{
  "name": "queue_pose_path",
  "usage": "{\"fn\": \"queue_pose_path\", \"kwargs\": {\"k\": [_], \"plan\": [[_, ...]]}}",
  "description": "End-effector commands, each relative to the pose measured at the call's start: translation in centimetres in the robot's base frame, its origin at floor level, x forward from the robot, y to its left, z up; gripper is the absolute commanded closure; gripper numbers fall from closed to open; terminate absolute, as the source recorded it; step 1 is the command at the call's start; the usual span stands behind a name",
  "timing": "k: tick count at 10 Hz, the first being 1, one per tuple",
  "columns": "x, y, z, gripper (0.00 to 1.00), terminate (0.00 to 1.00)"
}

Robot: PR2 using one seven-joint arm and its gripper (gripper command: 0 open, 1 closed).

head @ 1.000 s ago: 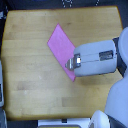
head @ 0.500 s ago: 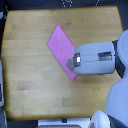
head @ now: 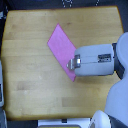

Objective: Folding a cloth

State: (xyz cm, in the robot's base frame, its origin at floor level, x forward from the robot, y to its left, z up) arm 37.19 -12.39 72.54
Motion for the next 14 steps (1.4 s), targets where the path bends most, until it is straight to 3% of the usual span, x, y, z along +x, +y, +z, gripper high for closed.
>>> {"fn": "queue_pose_path", "kwargs": {"k": [1,14], "plan": [[-1.2,-0.7,-0.3,1.00,0.00],[-1.3,-1.0,1.1,1.00,0.00]]}}
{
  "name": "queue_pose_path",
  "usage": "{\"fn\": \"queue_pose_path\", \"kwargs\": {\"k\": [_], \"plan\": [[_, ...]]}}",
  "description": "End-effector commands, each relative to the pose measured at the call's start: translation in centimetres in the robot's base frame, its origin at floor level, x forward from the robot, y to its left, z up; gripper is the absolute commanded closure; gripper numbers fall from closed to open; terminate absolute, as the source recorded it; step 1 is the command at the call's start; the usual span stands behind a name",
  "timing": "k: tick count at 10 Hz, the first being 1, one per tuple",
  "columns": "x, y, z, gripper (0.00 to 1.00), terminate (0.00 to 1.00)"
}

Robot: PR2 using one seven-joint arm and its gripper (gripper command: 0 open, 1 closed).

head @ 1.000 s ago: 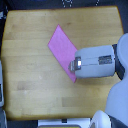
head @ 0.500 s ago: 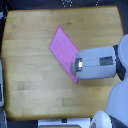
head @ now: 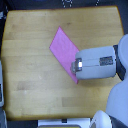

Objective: Folding a cloth

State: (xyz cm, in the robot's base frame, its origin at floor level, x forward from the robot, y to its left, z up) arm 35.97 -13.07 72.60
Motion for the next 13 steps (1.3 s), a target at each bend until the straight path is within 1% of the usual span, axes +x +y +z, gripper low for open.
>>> {"fn": "queue_pose_path", "kwargs": {"k": [1,5,9,12,13], "plan": [[0.0,-0.3,1.3,1.00,0.00],[1.8,-0.1,3.2,1.00,0.00],[4.4,0.8,6.1,1.00,0.00],[5.7,4.7,8.2,1.00,0.00],[6.8,7.6,9.2,1.00,0.00]]}}
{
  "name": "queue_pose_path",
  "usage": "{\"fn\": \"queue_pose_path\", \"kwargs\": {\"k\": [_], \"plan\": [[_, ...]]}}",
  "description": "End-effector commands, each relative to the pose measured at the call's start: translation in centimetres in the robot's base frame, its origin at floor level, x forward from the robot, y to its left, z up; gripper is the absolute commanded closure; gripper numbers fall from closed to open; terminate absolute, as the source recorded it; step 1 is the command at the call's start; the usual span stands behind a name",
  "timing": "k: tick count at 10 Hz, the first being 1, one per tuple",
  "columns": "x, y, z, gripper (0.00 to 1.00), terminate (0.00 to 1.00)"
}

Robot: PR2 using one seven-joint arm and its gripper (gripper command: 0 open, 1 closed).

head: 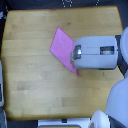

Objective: Folding a cloth

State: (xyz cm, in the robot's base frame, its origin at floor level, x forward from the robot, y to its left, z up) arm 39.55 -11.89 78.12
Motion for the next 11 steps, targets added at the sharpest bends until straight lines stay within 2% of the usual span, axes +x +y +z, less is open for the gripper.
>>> {"fn": "queue_pose_path", "kwargs": {"k": [1,4,7,10,11], "plan": [[3.6,7.5,4.1,1.00,0.00],[5.4,15.5,5.2,1.00,0.00],[5.7,20.6,4.2,1.00,0.00],[6.8,22.0,2.6,1.00,0.00],[7.9,22.5,1.7,1.00,0.00]]}}
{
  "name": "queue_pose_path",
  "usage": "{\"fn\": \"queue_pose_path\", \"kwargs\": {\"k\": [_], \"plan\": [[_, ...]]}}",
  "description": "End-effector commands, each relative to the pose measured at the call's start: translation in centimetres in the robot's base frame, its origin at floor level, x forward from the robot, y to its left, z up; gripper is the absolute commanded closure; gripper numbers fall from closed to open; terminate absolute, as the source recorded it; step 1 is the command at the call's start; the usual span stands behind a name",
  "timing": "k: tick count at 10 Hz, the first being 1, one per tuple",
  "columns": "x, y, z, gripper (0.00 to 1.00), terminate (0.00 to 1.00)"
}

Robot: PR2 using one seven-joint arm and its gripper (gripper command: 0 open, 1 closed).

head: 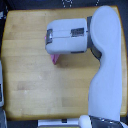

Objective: Folding a cloth

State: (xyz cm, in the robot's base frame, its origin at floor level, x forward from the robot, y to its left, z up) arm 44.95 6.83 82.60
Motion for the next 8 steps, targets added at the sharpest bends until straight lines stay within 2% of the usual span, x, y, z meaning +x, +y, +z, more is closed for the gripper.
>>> {"fn": "queue_pose_path", "kwargs": {"k": [1,3,4,5,8], "plan": [[3.2,4.0,-3.2,1.00,0.00],[7.2,3.5,-4.8,1.00,0.00],[7.8,3.3,-5.0,1.00,0.00],[10.2,2.5,-5.4,1.00,0.00],[14.6,1.9,-6.1,1.00,0.00]]}}
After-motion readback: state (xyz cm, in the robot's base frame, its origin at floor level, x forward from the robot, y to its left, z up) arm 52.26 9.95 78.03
